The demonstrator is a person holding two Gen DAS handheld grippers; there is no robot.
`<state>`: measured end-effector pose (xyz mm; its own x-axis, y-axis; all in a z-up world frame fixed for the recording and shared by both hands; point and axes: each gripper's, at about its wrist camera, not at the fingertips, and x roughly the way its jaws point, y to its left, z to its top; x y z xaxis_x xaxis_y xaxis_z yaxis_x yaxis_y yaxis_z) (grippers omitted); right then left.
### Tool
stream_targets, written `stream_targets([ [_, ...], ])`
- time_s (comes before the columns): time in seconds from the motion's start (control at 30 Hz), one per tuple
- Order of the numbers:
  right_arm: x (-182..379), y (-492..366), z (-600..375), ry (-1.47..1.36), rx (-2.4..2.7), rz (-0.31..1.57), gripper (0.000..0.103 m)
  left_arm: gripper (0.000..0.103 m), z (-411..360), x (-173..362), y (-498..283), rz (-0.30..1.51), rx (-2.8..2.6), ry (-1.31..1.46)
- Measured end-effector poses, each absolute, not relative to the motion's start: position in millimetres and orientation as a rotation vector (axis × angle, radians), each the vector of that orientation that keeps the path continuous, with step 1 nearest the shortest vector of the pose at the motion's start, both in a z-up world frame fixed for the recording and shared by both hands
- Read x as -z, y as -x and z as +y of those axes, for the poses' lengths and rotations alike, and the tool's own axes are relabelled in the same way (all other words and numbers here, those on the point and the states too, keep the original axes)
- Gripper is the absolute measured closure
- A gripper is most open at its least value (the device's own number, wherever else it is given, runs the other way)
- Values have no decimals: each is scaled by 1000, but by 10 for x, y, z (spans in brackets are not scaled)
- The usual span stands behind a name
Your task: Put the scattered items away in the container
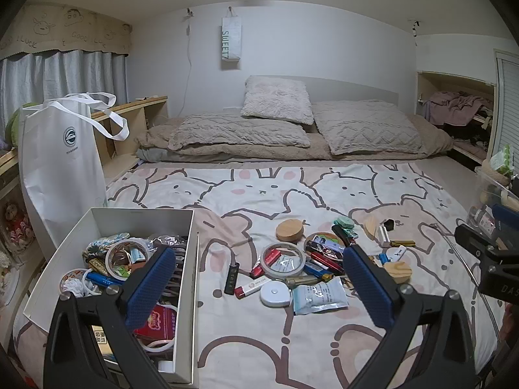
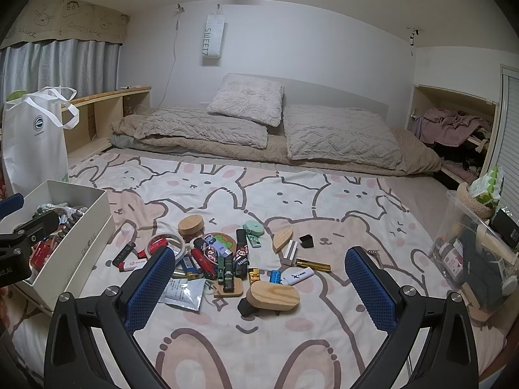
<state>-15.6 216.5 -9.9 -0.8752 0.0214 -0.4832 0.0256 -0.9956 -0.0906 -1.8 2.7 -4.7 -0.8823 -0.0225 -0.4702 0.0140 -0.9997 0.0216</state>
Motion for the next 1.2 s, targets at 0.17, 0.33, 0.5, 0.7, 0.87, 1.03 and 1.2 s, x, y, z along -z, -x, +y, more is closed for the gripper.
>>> stream_targets([
  [0.17,80,146,2161,-785,3034,142,0,0,40,43,9,-26,3030,-759],
  [0.33,63,149,2144,-788,3031,136,0,0,41,43,12,-23,3030,-760],
  [0.5,91,140,2162,-789,3026,142,0,0,40,41,12,-24,3029,-760],
  [0.7,94,134,2162,-790,3023,138,0,0,32,36,14,-22,3030,-759],
  [0.87,99,137,2160,-787,3025,140,0,0,33,36,13,-21,3030,-760],
  [1.03,108,141,2154,-791,3025,140,0,0,31,36,12,-20,3030,-758],
  [1.2,102,140,2155,-788,3025,138,0,0,33,37,15,-19,3030,-759],
])
